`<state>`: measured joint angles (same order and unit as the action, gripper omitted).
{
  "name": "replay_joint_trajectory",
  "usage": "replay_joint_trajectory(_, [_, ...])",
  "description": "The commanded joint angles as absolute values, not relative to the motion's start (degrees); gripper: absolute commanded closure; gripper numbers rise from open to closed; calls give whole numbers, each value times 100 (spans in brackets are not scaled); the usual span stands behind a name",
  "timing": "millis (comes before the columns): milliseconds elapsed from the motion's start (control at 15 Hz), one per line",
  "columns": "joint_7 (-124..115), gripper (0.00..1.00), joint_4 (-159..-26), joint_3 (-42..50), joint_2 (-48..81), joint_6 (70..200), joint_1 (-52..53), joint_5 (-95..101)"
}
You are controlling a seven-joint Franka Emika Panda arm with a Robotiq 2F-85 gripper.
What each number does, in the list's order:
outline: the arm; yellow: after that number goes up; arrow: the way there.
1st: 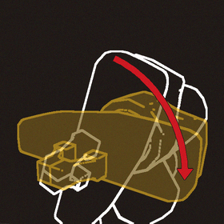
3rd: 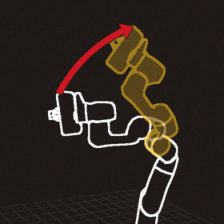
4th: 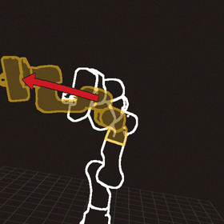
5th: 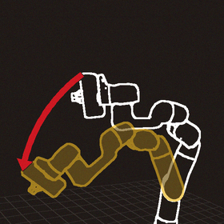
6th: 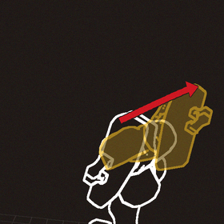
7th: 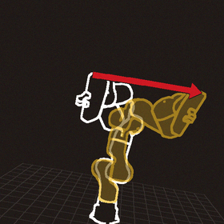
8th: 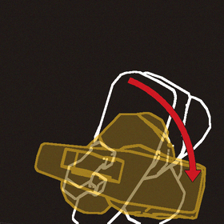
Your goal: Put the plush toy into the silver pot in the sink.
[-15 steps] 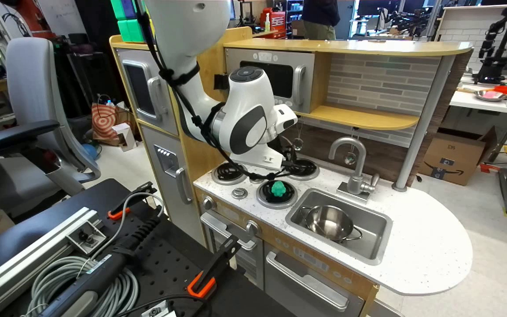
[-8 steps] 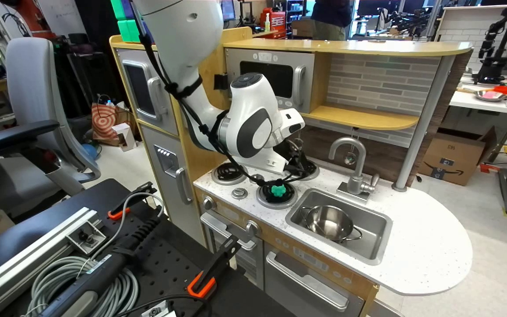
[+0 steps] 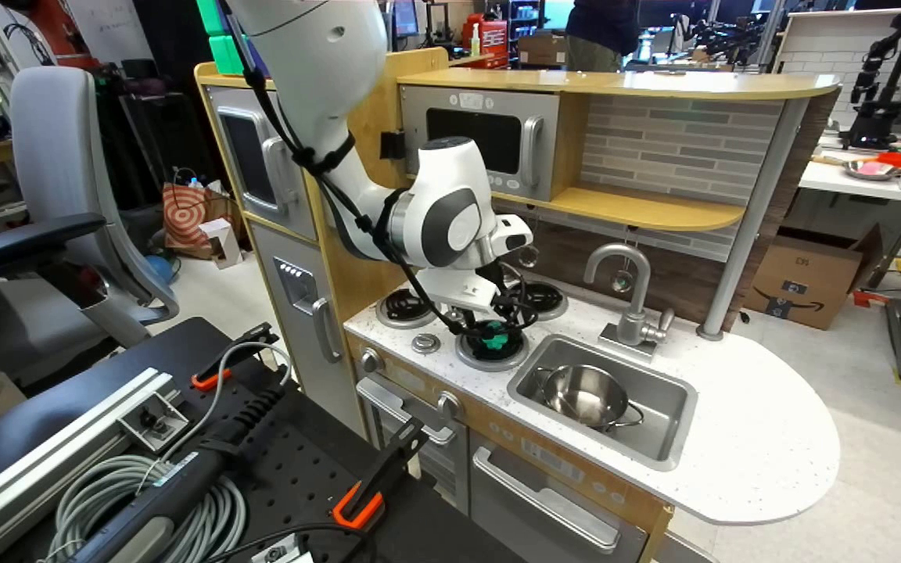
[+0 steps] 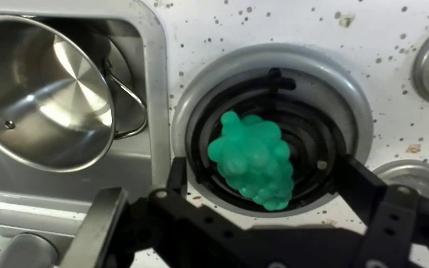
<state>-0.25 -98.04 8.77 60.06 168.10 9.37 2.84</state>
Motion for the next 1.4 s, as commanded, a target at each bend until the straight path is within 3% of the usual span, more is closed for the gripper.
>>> replay_joint_trajectory(0, [-209, 28, -9317, 938, 6278, 16331, 1003, 404])
replay_joint_trajectory(267, [-222, 59, -9046, 871, 6378, 15936, 939, 414])
replay_joint_trajectory(467, [-297, 76, -9296, 822, 6105, 15948, 852, 337])
replay_joint_trajectory(933, [-1131, 76, -10042, 1299, 5492, 16623, 184, -35])
replay_joint_trajectory(1333, [-2039, 76, -9626, 1580, 5904, 15786, 330, -156])
